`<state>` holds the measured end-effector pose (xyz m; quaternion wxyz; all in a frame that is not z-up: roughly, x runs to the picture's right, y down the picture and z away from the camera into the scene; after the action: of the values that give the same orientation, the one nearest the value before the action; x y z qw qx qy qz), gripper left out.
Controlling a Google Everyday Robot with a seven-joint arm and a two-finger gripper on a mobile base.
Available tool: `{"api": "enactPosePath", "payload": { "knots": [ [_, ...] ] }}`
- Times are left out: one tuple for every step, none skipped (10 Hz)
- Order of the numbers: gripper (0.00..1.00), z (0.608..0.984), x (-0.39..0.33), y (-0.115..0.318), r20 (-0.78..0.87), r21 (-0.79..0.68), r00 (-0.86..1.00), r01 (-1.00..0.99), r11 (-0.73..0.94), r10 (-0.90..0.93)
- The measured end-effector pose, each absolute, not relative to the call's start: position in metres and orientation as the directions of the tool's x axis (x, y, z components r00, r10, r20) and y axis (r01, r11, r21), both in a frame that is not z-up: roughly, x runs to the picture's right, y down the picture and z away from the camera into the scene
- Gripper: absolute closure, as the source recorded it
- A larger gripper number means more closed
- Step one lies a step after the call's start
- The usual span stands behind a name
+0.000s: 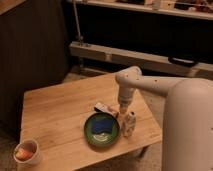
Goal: Push the eraser across the table
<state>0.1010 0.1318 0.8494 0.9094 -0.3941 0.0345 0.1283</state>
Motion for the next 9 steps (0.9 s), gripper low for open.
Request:
{"api": "enactPosePath", "payload": {
  "knots": [
    [1.00, 0.854, 0.095, 0.137, -0.156, -0.716, 0.967, -0.250, 0.652, 0.200],
    [1.00, 0.857, 0.093, 0.141, -0.154, -0.720, 0.968, -0.249, 0.648, 0.201],
    [1.00, 0.859, 0.094, 0.145, -0.157, -0.724, 0.967, -0.251, 0.643, 0.201],
    [1.00, 0.861, 0.095, 0.150, -0.162, -0.727, 0.965, -0.258, 0.636, 0.206],
    [1.00, 0.863, 0.094, 0.152, -0.167, -0.729, 0.964, -0.263, 0.632, 0.209],
    [1.00, 0.865, 0.093, 0.155, -0.171, -0.733, 0.962, -0.269, 0.625, 0.213],
    [1.00, 0.867, 0.094, 0.158, -0.177, -0.735, 0.960, -0.275, 0.620, 0.216],
    [1.00, 0.868, 0.095, 0.158, -0.181, -0.736, 0.959, -0.278, 0.618, 0.216],
    [1.00, 0.868, 0.094, 0.156, -0.181, -0.736, 0.959, -0.278, 0.617, 0.217]
  ]
}}
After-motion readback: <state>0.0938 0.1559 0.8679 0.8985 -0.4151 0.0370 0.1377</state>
